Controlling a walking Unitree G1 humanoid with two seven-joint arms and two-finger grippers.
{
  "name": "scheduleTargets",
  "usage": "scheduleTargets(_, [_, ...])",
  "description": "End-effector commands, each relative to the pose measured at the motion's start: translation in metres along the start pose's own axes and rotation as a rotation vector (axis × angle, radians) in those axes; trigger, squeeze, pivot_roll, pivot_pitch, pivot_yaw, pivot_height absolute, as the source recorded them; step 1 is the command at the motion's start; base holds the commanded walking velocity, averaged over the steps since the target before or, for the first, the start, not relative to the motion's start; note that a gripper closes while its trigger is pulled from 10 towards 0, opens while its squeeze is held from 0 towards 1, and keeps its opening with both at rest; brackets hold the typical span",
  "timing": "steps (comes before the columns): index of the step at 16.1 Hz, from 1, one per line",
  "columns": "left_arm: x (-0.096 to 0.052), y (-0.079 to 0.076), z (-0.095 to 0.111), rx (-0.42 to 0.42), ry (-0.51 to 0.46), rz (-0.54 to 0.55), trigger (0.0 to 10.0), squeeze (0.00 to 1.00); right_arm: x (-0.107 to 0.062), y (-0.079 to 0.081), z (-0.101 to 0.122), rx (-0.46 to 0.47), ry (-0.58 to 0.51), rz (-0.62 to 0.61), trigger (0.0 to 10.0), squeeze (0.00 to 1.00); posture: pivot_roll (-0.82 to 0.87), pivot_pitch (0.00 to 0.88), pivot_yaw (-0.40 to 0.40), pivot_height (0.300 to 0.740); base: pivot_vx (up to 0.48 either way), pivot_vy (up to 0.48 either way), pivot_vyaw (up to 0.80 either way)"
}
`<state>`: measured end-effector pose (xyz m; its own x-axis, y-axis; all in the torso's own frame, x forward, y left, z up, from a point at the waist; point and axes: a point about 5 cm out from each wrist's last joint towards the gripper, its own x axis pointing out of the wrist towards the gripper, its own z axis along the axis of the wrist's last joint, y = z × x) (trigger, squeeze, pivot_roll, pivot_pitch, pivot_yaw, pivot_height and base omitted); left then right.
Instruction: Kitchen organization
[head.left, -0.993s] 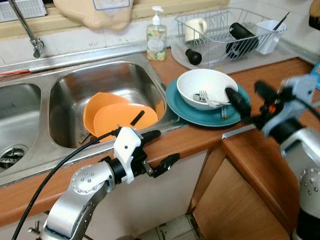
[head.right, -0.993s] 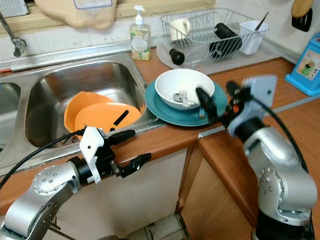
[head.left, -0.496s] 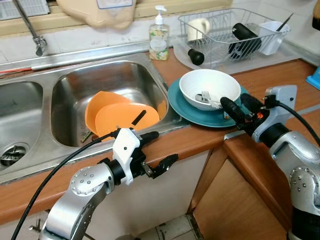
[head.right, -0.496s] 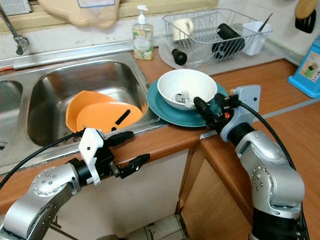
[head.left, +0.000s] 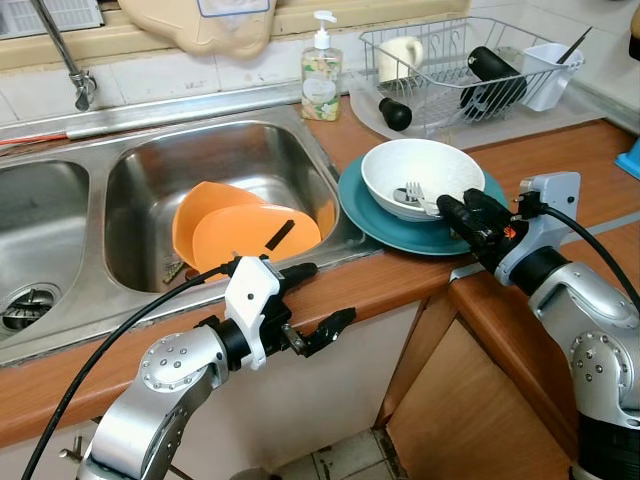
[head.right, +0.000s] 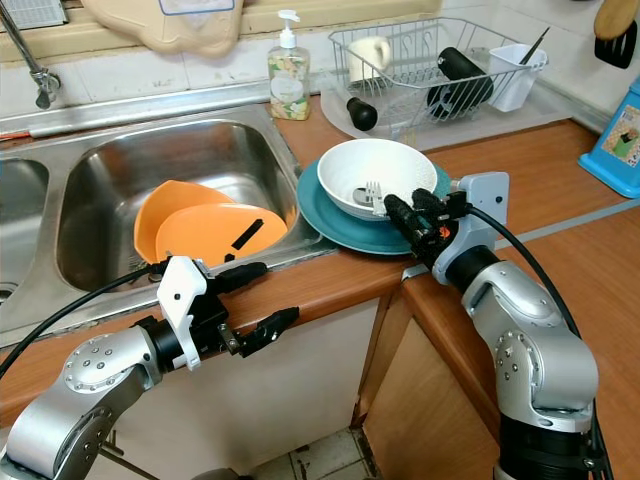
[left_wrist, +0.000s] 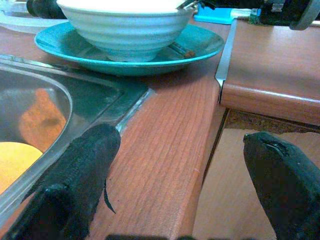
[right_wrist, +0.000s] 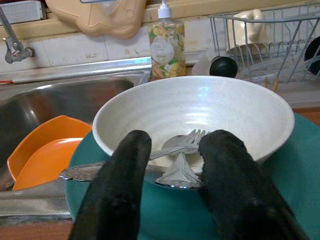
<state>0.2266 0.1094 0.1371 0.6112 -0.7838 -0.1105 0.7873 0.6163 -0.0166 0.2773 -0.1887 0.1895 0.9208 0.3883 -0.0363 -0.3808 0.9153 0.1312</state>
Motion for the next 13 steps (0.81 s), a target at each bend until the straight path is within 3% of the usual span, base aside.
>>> scheduleTargets(1, [-0.0007,0.0001,0.0039,0.025,-0.003,0.002,10.0,0.81,0.0024,0.0005,0.0029,0.005,-0.016,0.019,0.0,0.0,-0.07,0.0,0.026,0.74,0.0,0.0,0.0])
scheduleTargets(10, [0.0002,-0.0005,0.0036,0.027,-0.002,-0.003,10.0,0.81,0.0053,-0.0009,0.0047,-0.012,-0.013,0.006,0.0,0.0,-0.07,0.0,0.024,0.74,0.0,0.0,0.0])
scheduleTargets(12, [0.0001,-0.0007,0.0037,0.029,-0.002,-0.003,10.0,0.82,0.0045,-0.0021,0.0066,-0.048,-0.007,0.002,0.0,0.0,-0.07,0.0,0.026,0.74,0.0,0.0,0.0])
scheduleTargets(13, [0.0005,-0.001,0.0035,0.029,-0.001,-0.006,10.0,0.82,0.0038,-0.0038,0.0098,-0.114,0.016,-0.001,0.0,0.0,-0.07,0.0,0.028,0.74,0.0,0.0,0.0])
